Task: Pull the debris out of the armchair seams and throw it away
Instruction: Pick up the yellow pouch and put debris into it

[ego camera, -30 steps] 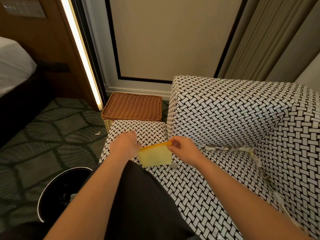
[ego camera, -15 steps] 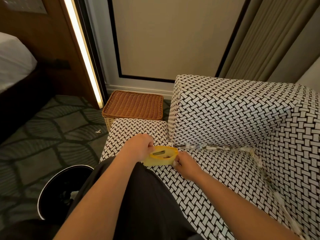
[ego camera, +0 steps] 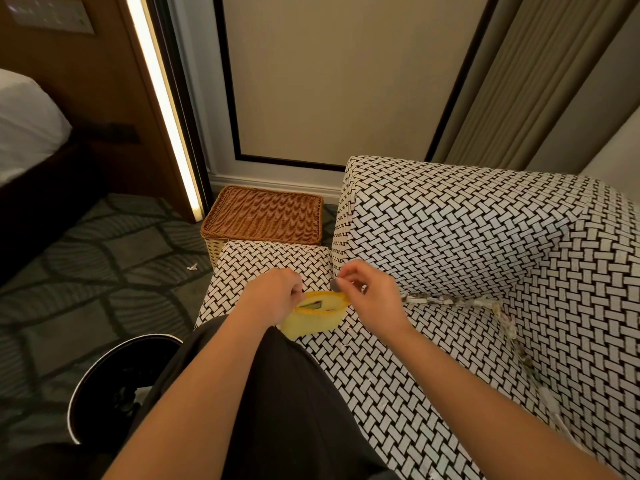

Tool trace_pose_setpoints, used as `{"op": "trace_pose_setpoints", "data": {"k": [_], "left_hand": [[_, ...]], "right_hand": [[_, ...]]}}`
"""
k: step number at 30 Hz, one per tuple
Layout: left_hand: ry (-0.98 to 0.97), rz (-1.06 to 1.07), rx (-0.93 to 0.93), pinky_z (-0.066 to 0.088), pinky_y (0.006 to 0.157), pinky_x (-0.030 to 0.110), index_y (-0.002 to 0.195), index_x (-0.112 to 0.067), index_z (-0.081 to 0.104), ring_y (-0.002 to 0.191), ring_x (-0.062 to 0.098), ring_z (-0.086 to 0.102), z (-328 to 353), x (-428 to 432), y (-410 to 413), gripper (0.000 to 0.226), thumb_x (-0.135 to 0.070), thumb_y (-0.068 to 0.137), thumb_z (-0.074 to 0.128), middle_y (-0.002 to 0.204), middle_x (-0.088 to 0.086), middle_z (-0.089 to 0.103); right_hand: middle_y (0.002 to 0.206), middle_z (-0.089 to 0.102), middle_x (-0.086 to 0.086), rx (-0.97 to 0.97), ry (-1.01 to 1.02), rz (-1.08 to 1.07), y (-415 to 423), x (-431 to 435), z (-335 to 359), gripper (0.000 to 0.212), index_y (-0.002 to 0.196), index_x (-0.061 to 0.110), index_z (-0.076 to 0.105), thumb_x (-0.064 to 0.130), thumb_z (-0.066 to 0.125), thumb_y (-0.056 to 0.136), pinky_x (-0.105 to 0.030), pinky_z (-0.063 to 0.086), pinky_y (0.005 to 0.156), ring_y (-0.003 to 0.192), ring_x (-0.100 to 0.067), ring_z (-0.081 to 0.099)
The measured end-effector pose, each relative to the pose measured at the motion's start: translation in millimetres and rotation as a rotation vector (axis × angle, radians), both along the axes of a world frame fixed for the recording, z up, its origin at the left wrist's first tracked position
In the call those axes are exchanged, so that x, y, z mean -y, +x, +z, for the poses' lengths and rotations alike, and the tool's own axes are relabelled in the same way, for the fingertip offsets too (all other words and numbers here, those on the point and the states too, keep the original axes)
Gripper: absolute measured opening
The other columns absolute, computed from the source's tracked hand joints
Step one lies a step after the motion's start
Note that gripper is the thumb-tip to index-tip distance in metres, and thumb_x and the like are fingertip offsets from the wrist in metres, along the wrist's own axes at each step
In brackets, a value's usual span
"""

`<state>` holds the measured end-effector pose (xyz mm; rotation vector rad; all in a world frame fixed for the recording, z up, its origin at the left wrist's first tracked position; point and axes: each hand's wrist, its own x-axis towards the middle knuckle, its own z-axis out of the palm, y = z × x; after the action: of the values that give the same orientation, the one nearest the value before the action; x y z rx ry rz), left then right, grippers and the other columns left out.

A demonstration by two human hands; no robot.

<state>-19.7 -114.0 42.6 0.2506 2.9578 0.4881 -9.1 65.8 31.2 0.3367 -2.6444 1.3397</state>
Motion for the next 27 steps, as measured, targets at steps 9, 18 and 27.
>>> {"op": "trace_pose_setpoints", "data": {"k": [9,18,27], "left_hand": [[-0.004,0.214,-0.215,0.046,0.066,0.033,0.084,-0.015,0.046,0.077,0.022,0.055,8,5,-3,0.011,-0.016,0.095,0.044,0.093,0.003,0.053],[-0.164,0.372,0.018,0.043,0.067,0.031,0.106,-0.007,0.054,0.084,0.022,0.052,-2,15,-23,0.02,-0.002,0.087,0.053,0.101,0.008,0.05],[-0.419,0.17,0.261,0.04,0.08,0.034,0.119,-0.013,0.047,0.101,0.022,0.056,-19,7,-20,0.031,-0.024,0.09,0.05,0.109,0.003,0.057]], "right_hand": [[0.095,0.068,0.003,0.047,0.127,0.107,-13,23,-21,0.017,0.104,0.019,0.062,0.018,0.049,0.095,-0.03,0.05,0.063,0.074,-0.017,0.062],[0.117,0.061,0.007,0.334,-0.053,0.212,-23,39,-43,0.025,0.116,0.017,0.061,0.016,0.045,0.096,-0.009,0.042,0.08,0.101,-0.003,0.055],[0.1,0.062,0.001,0.377,0.051,-0.211,-24,-9,-76,0.025,0.117,0.011,0.058,0.015,0.051,0.093,-0.016,0.045,0.056,0.064,-0.009,0.054]]}}
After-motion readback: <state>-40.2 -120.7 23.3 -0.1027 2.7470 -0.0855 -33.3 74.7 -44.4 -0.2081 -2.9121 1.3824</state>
